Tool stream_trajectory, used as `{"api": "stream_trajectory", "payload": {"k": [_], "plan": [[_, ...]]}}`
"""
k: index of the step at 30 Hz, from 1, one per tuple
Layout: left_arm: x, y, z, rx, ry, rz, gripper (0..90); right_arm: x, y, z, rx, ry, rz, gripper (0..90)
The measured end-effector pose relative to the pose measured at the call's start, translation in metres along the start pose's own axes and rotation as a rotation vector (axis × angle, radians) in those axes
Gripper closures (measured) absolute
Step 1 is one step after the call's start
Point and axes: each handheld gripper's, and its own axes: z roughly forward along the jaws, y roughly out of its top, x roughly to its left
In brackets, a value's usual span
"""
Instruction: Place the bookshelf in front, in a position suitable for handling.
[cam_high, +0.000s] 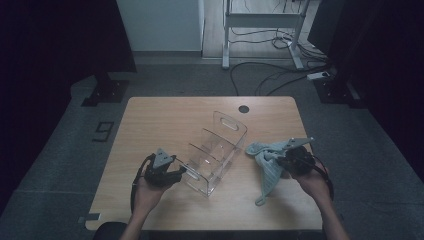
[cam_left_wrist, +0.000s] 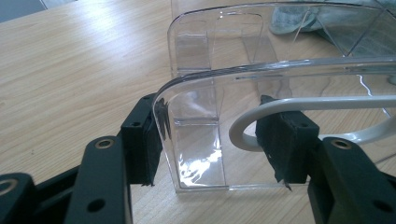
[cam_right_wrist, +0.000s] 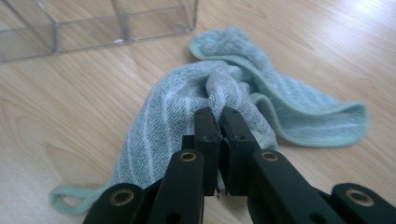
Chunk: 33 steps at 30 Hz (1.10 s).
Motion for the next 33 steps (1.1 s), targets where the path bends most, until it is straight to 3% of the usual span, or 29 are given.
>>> {"api": "stream_trajectory", "payload": {"k": [4,9,11,14,17,20,27,29,33], "plan": [[0.000,0.000,0.000,0.001,-0.001,0.001,43.1,0.010,0.000,-0.008,0.001,0.007,-0.027,86.2],[0.000,0.000,0.000,0.002,-0.001,0.003,43.1,0.024,0.003,-0.039,-0.015,-0.011,-0.063,86.3],[0.000,0.000,0.000,0.000,-0.001,0.001,43.1,0.026,0.008,-0.054,-0.026,-0.023,-0.082,86.2],[0.000,0.000,0.000,0.000,-0.001,0.001,43.1,0.024,0.017,-0.058,-0.038,-0.033,-0.081,86.1],[0.001,0.000,0.000,0.002,-0.001,0.003,43.1,0.019,0.026,-0.037,-0.010,-0.013,-0.072,85.7],[0.001,0.000,0.000,0.002,-0.002,0.003,43.1,0.014,0.032,0.000,0.015,0.011,-0.059,85.5],[0.001,0.000,0.000,0.001,-0.003,0.003,43.1,0.007,0.033,0.060,0.029,0.044,-0.011,82.1],[0.001,0.000,0.000,0.002,-0.003,0.004,43.1,0.006,0.033,0.071,0.033,0.048,-0.005,77.2],[0.001,0.000,0.000,0.001,-0.004,0.003,43.1,0.006,0.030,0.080,0.042,0.055,-0.002,52.4]]}}
